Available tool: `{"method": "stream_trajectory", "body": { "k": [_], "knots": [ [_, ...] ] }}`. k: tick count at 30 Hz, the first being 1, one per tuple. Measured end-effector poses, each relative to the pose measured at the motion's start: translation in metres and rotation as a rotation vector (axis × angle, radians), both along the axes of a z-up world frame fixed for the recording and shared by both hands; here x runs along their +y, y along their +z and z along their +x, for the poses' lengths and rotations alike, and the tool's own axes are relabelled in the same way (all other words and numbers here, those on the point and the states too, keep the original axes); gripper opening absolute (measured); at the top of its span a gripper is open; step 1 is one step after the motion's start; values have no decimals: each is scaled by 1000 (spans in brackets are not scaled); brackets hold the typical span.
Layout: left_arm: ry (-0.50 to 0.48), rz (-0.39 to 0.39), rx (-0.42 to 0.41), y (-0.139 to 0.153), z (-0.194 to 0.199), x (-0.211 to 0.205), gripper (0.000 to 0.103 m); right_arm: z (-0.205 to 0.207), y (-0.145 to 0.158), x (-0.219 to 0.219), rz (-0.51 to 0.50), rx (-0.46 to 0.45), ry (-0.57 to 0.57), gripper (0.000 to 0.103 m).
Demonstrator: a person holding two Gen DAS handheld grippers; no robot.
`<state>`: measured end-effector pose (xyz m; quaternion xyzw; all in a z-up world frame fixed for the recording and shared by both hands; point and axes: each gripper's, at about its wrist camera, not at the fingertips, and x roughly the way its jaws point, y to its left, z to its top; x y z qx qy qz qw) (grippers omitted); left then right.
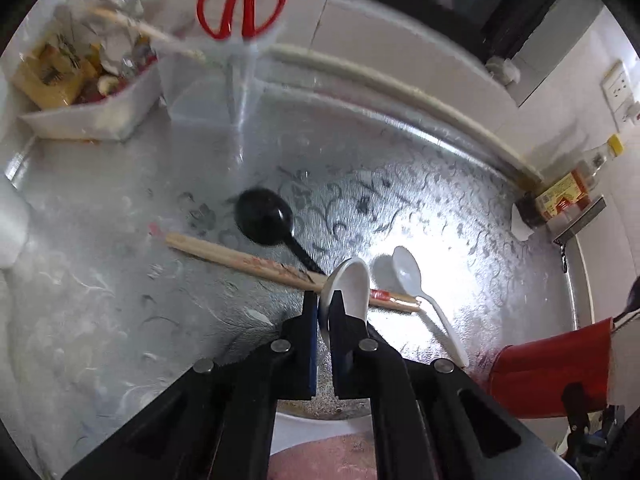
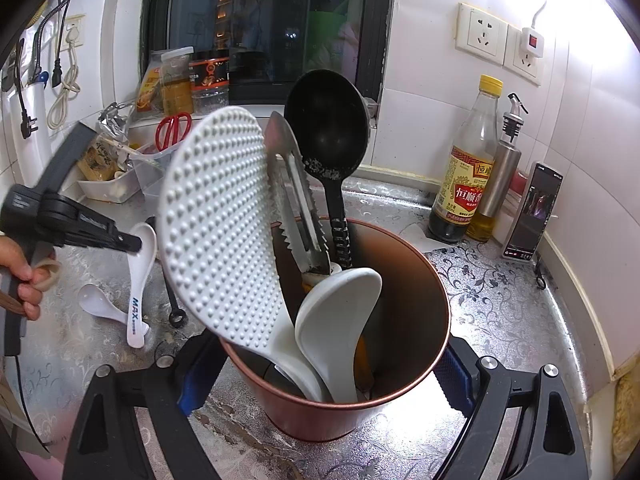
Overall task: Organize utensils
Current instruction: 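Carry the white spoon over the red container with the left tool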
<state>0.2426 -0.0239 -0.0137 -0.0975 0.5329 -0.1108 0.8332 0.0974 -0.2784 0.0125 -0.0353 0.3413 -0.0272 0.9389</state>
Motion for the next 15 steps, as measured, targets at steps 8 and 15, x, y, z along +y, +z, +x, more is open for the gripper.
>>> {"method": "stream_trajectory", "body": {
  "k": [8, 15],
  "knots": [
    [-4, 13, -160, 60, -18, 3, 5, 0, -2, 0, 1, 3, 1, 92],
    [-54, -10, -296, 120, -35, -11, 5, 2, -6, -3, 11, 21, 4, 92]
  ]
}}
